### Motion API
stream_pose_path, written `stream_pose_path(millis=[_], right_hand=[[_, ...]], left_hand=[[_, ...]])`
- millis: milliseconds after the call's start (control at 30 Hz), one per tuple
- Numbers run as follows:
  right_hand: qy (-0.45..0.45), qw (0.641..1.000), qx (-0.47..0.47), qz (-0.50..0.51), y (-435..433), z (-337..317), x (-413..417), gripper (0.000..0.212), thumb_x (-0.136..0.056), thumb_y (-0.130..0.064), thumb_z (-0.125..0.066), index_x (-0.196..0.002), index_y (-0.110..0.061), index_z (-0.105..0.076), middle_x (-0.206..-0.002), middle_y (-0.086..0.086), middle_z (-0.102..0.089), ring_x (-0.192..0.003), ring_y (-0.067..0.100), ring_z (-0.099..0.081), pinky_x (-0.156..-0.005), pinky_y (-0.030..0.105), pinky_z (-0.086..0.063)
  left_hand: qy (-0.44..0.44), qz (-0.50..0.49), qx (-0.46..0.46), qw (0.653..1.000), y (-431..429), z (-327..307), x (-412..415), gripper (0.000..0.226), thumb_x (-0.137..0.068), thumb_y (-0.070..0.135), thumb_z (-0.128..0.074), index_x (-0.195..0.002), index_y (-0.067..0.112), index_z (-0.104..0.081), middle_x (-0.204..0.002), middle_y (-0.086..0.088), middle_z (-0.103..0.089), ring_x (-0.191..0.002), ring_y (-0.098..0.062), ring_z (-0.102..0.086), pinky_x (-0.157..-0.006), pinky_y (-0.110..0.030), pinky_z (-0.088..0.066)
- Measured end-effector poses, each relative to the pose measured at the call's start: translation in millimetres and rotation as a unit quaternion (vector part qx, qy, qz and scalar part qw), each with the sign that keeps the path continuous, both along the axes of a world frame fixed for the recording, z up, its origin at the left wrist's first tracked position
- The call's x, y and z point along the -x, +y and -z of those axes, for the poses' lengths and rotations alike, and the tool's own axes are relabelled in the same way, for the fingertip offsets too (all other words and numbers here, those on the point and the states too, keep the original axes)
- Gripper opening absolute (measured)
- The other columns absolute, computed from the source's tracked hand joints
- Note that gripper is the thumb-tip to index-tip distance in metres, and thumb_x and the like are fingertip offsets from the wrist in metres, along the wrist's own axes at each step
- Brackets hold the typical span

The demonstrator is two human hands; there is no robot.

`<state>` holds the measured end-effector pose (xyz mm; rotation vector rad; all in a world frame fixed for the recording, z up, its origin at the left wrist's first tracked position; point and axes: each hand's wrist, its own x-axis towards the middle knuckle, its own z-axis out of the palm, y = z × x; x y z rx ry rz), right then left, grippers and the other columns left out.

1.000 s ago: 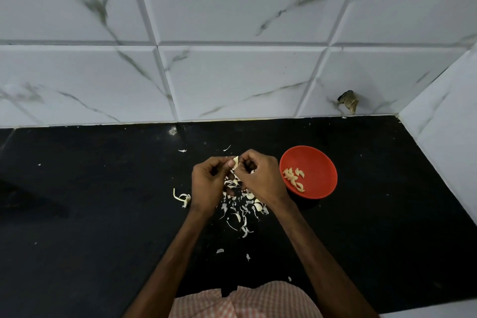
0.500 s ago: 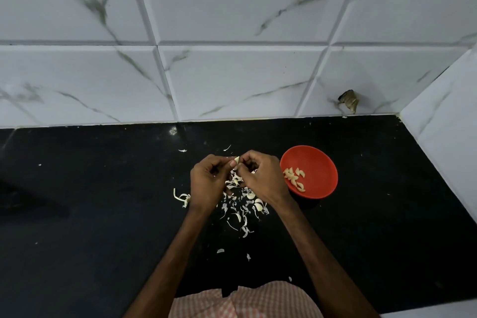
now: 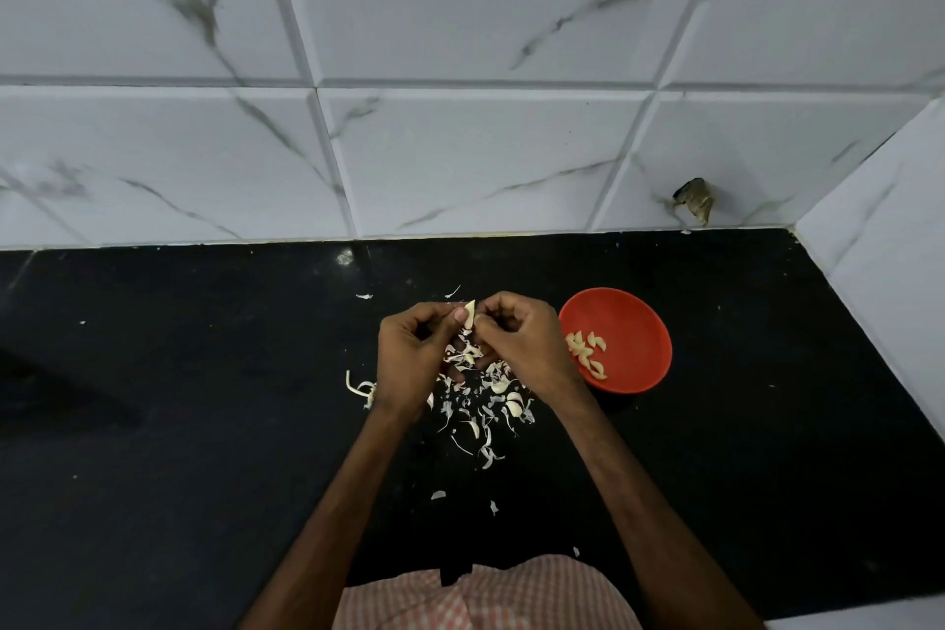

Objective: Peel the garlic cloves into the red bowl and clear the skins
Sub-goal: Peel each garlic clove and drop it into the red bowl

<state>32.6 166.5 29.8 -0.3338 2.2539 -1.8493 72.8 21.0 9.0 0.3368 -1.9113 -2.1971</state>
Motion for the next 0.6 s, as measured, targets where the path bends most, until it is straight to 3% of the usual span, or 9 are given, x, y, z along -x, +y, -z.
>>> stream_pose_path(millis=[267,433,600], right_hand=[[0.011,0.999,-0.044,-0.02,2.0,-3.4,5.2,0.005,-0.091,-0.007,-0.07,-0.094,-0.006,-0.074,-0.079,0.006,-0.073,-0.072,0.022,-0.074,-0.056,0.032,-0.062],[0.028,0.998,-0.061,-0.014,-1.2,-3.3,5.1,0.008,-0.09,-0.011,-0.072,-0.089,-0.004,-0.074,-0.076,0.006,-0.072,-0.069,0.023,-0.073,-0.054,0.032,-0.061],[0.042,0.999,-0.03,0.013,-4.9,-1.4,2.8,0.005,-0.089,-0.005,-0.071,-0.085,-0.002,-0.072,-0.072,0.009,-0.071,-0.063,0.019,-0.07,-0.053,0.034,-0.06]], left_hand=[[-0.006,-0.009,0.038,0.999,-0.5,1.9,1.7,0.005,-0.092,0.009,-0.071,-0.095,0.011,-0.075,-0.085,-0.014,-0.069,-0.067,-0.017,-0.066,-0.042,-0.029,-0.053],[0.011,-0.035,0.129,0.991,3.2,2.3,0.8,0.009,-0.092,0.01,-0.072,-0.099,0.008,-0.077,-0.088,-0.006,-0.072,-0.065,-0.02,-0.071,-0.044,-0.038,-0.057],[0.012,-0.042,0.132,0.99,4.0,-1.1,2.3,0.01,-0.093,0.01,-0.071,-0.1,0.006,-0.077,-0.09,-0.008,-0.073,-0.067,-0.023,-0.072,-0.044,-0.038,-0.057]])
